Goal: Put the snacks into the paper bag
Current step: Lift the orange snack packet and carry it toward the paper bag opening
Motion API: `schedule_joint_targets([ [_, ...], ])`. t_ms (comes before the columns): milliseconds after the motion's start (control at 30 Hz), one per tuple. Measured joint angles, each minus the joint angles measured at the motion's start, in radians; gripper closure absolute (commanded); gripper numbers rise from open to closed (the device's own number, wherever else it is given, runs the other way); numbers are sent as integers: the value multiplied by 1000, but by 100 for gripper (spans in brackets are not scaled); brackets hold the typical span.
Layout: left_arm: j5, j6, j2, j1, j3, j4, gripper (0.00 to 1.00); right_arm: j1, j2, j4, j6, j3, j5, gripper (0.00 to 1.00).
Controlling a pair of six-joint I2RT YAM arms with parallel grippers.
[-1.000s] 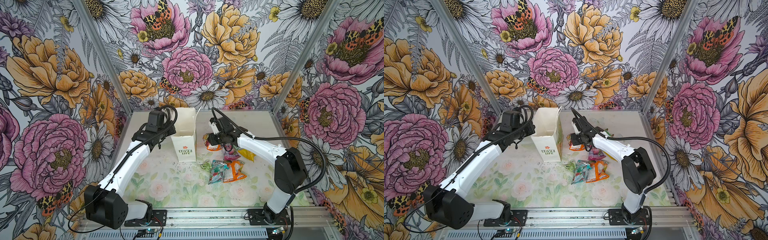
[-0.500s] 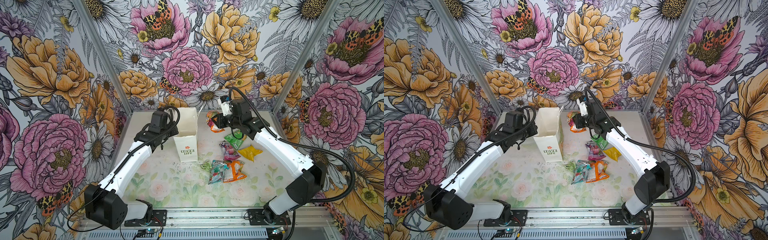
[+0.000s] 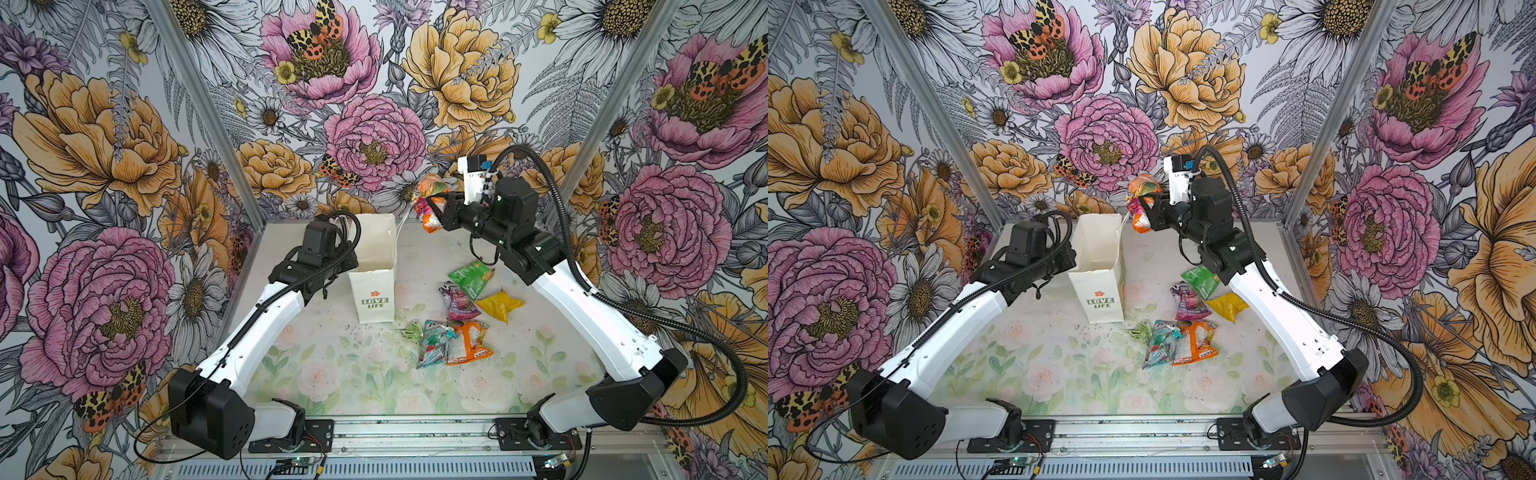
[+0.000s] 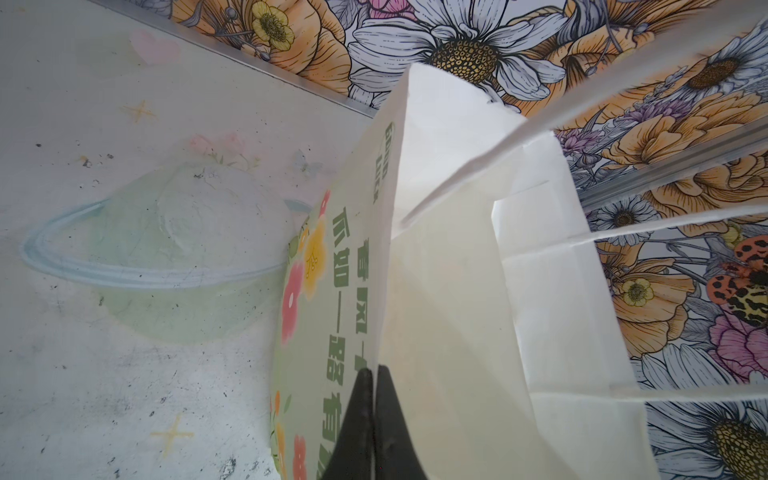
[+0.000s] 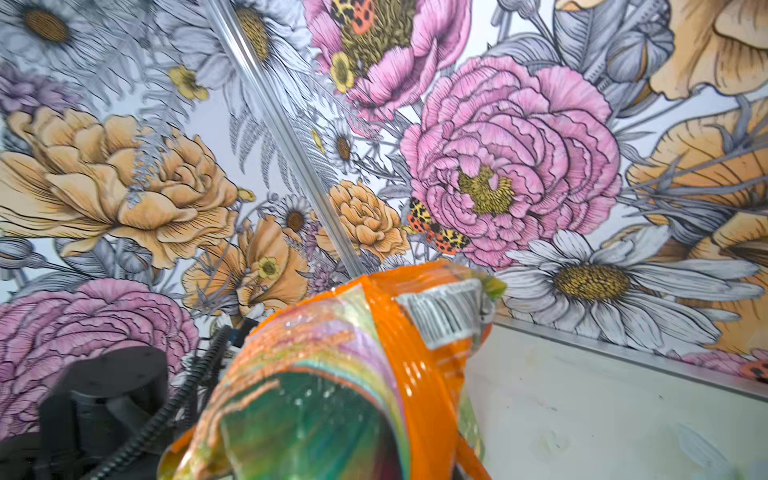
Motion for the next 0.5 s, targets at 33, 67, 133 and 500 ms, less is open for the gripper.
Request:
schedule_joint_targets([
  [33, 0, -3, 0, 0, 0, 0, 100, 15, 0, 26, 7, 0, -3, 76],
  [67, 0, -7, 0, 0, 0, 0, 100, 31, 2, 47, 14, 0, -5, 76],
  [133, 0, -7, 0, 0, 0, 0, 100, 60, 6, 86, 26, 0, -6, 76],
  [500, 0, -14, 0, -6, 0, 13, 100, 151, 132, 276, 137, 1, -2, 78],
])
